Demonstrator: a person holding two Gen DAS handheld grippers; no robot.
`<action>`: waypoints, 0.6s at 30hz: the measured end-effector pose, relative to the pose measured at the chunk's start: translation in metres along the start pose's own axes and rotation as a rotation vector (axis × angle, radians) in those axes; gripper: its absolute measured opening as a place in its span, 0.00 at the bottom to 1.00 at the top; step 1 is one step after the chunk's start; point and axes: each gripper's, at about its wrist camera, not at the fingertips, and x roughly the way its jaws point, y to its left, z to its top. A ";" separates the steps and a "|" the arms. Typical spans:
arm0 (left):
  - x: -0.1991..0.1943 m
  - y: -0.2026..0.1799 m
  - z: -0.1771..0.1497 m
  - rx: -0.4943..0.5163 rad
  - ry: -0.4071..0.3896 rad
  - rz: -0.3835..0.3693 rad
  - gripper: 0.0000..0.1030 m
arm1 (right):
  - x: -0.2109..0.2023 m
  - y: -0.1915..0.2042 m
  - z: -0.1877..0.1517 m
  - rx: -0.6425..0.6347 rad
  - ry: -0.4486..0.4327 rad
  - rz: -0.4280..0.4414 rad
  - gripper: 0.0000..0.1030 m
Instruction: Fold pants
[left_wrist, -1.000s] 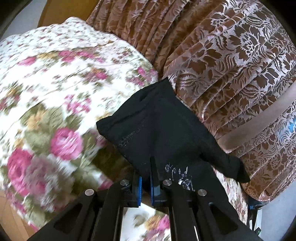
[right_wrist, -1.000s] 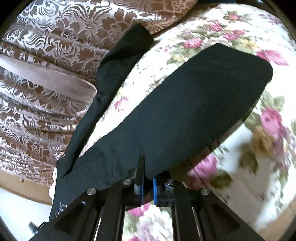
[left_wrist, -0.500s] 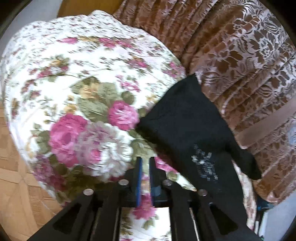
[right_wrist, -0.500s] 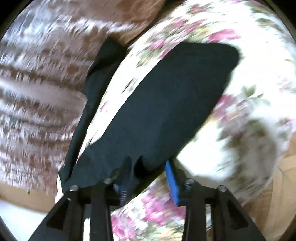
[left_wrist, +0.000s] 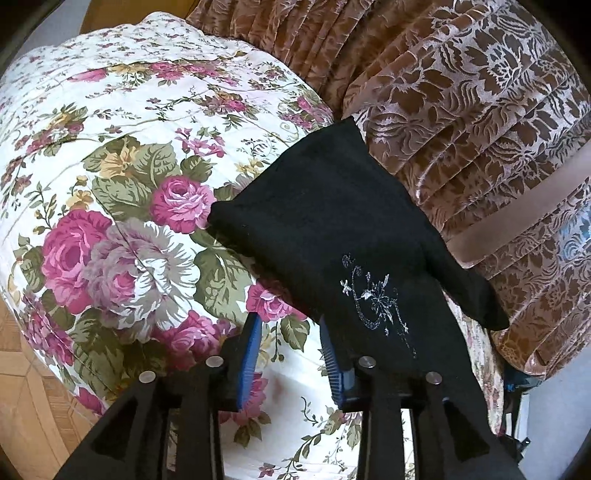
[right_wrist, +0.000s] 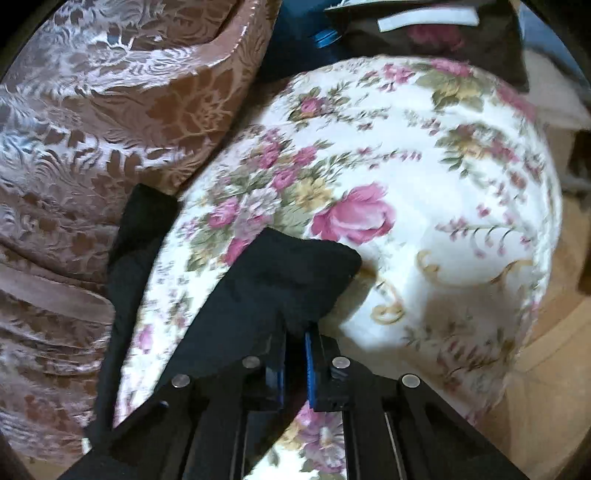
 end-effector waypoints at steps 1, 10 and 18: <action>0.001 0.002 0.000 -0.006 0.005 -0.018 0.34 | 0.004 -0.001 0.000 0.003 0.009 -0.016 0.08; 0.008 0.009 0.011 -0.070 0.013 -0.146 0.64 | -0.014 -0.005 -0.010 -0.035 -0.032 -0.117 0.42; 0.037 0.029 0.036 -0.201 0.007 -0.136 0.62 | -0.030 0.077 -0.050 -0.290 -0.006 0.040 0.55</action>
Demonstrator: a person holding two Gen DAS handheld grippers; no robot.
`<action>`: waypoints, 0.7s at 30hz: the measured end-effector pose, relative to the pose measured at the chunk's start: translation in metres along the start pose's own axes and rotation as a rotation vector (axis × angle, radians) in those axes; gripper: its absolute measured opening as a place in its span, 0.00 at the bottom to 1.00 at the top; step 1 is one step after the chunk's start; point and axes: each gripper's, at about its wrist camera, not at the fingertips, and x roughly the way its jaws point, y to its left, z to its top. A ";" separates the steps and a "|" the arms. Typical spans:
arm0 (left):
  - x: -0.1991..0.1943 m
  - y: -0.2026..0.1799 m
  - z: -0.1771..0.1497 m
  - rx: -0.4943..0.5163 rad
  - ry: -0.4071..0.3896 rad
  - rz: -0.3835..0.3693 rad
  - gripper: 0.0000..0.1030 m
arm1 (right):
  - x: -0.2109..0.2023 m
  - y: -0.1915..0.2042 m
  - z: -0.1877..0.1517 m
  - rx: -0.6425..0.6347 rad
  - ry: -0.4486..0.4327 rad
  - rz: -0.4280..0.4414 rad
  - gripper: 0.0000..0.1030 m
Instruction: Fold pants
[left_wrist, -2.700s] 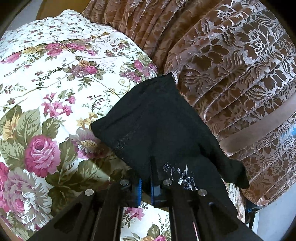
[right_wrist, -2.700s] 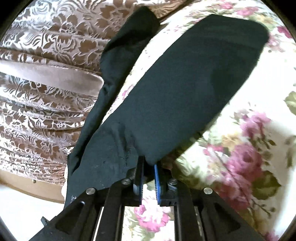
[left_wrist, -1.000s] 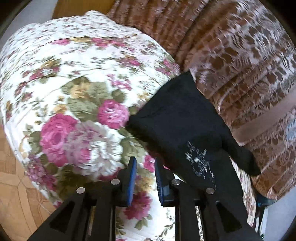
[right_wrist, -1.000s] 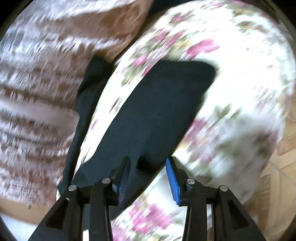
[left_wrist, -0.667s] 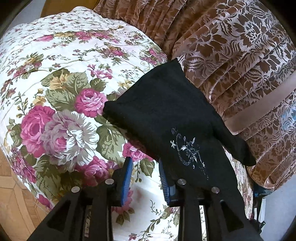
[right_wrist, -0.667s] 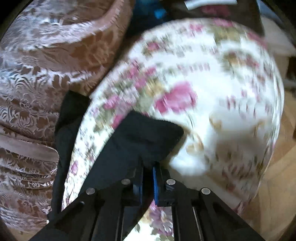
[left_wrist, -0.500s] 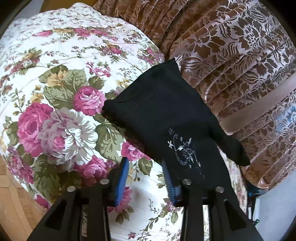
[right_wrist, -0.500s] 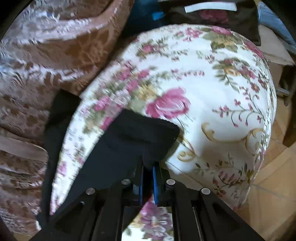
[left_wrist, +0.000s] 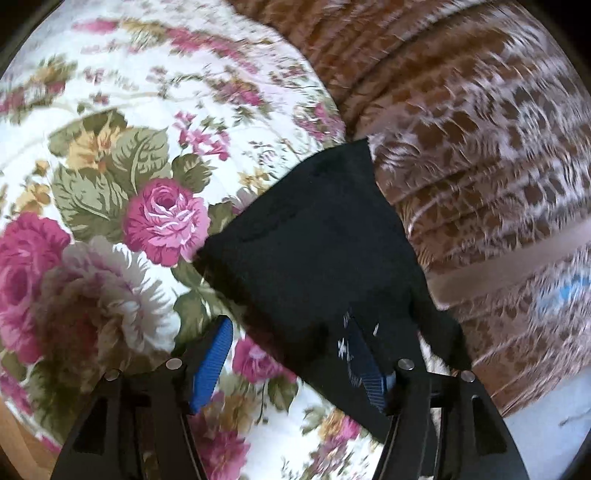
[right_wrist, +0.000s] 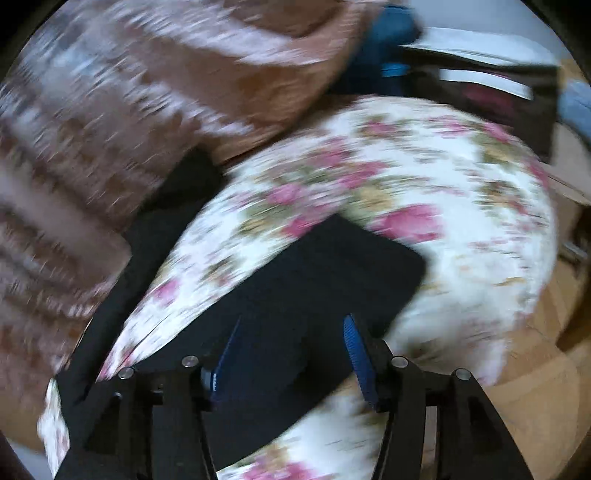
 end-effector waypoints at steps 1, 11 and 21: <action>0.001 0.001 0.003 -0.009 -0.006 -0.005 0.53 | 0.004 0.011 -0.005 -0.024 0.017 0.026 0.55; -0.010 -0.020 0.009 0.111 -0.087 0.006 0.05 | 0.068 0.177 -0.104 -0.345 0.323 0.399 0.55; -0.056 -0.031 -0.008 0.119 -0.149 -0.049 0.05 | 0.089 0.234 -0.191 -0.513 0.528 0.524 0.55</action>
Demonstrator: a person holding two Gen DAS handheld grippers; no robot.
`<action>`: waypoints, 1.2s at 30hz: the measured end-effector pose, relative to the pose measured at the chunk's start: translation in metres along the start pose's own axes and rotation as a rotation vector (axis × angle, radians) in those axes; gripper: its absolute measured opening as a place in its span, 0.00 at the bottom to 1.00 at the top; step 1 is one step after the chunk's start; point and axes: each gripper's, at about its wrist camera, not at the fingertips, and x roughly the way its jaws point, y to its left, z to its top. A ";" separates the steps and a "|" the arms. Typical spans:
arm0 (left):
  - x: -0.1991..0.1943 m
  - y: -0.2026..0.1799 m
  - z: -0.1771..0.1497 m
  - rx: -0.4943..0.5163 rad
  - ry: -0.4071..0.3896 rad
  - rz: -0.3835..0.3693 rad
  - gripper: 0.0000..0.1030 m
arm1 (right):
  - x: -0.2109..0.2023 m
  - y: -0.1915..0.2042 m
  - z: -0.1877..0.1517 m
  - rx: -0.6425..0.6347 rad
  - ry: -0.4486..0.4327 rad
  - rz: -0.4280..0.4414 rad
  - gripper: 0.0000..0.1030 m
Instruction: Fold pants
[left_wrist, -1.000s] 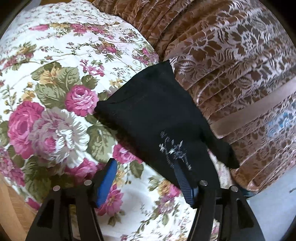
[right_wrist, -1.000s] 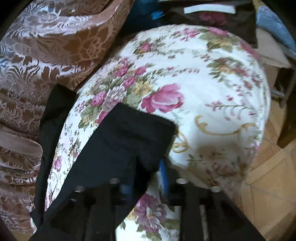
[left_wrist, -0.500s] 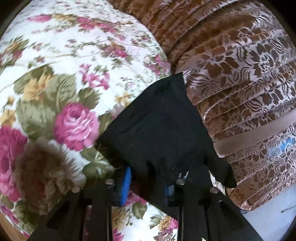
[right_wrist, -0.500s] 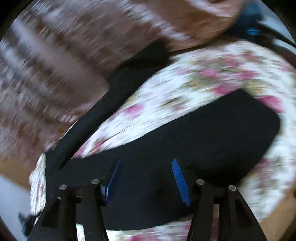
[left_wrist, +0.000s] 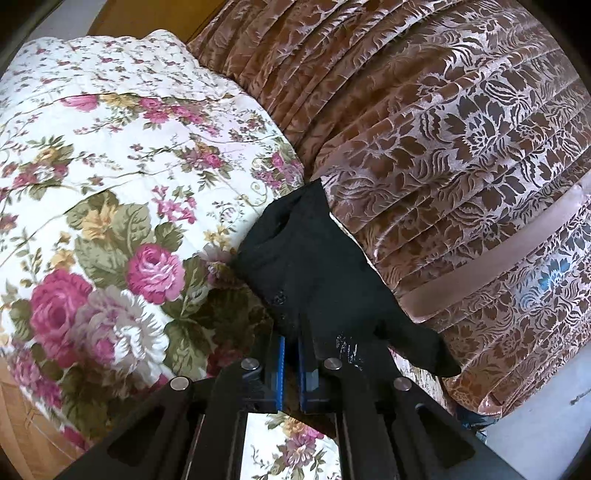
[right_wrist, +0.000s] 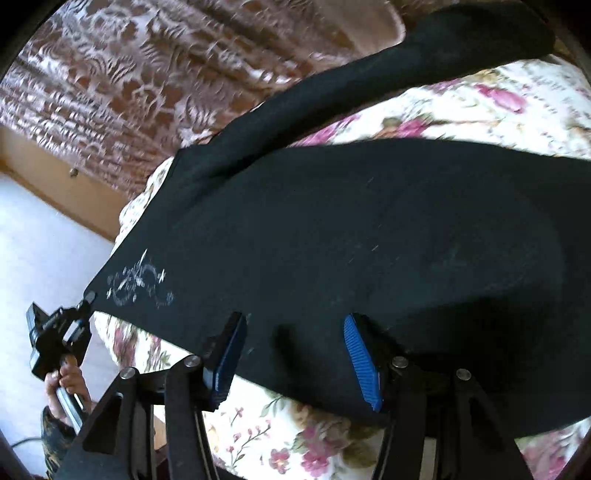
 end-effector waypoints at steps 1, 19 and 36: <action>0.000 0.004 -0.001 -0.018 0.008 0.003 0.05 | 0.001 0.002 -0.004 -0.007 0.007 0.011 0.55; -0.002 0.015 0.036 0.106 0.025 0.353 0.30 | -0.006 0.011 -0.003 -0.084 0.047 0.077 0.55; 0.241 -0.097 0.172 0.314 0.213 0.178 0.64 | 0.018 0.015 0.050 -0.075 0.035 0.046 0.57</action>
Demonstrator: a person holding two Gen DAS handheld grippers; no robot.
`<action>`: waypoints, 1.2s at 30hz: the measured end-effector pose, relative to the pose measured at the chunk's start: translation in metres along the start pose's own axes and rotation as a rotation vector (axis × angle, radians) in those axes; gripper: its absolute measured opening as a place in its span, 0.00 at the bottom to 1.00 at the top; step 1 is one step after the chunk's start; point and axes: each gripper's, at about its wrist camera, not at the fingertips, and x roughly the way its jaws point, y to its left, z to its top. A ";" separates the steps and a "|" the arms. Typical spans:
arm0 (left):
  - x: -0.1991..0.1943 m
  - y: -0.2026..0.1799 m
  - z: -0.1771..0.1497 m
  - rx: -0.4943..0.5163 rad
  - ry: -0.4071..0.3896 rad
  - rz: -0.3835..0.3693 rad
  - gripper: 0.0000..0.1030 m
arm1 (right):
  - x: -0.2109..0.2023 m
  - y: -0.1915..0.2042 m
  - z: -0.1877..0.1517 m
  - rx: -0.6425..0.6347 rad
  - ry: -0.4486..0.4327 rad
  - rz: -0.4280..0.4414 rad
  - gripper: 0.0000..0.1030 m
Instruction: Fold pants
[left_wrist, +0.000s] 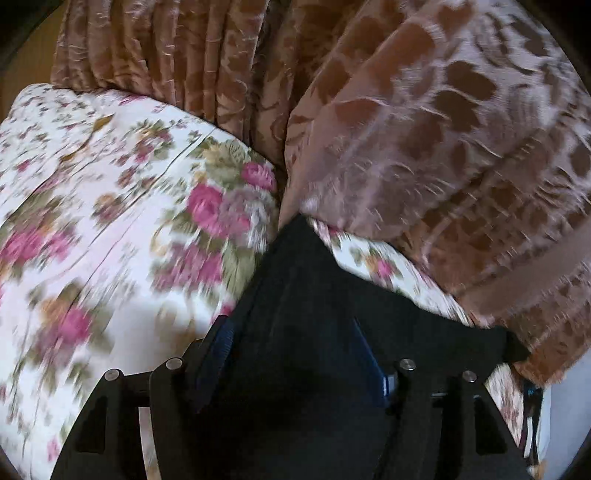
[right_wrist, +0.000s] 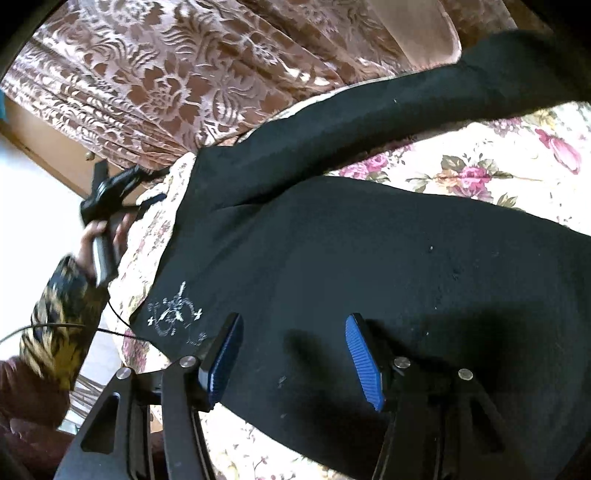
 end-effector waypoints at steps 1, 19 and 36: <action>0.014 -0.003 0.008 0.018 0.013 0.006 0.64 | 0.003 -0.001 0.001 0.005 0.007 -0.005 0.57; -0.027 -0.050 -0.065 0.276 -0.079 -0.143 0.10 | 0.020 -0.015 -0.005 0.053 0.013 0.005 0.57; -0.145 -0.077 -0.173 0.481 -0.189 -0.247 0.09 | -0.014 -0.025 0.045 0.121 -0.043 0.066 0.57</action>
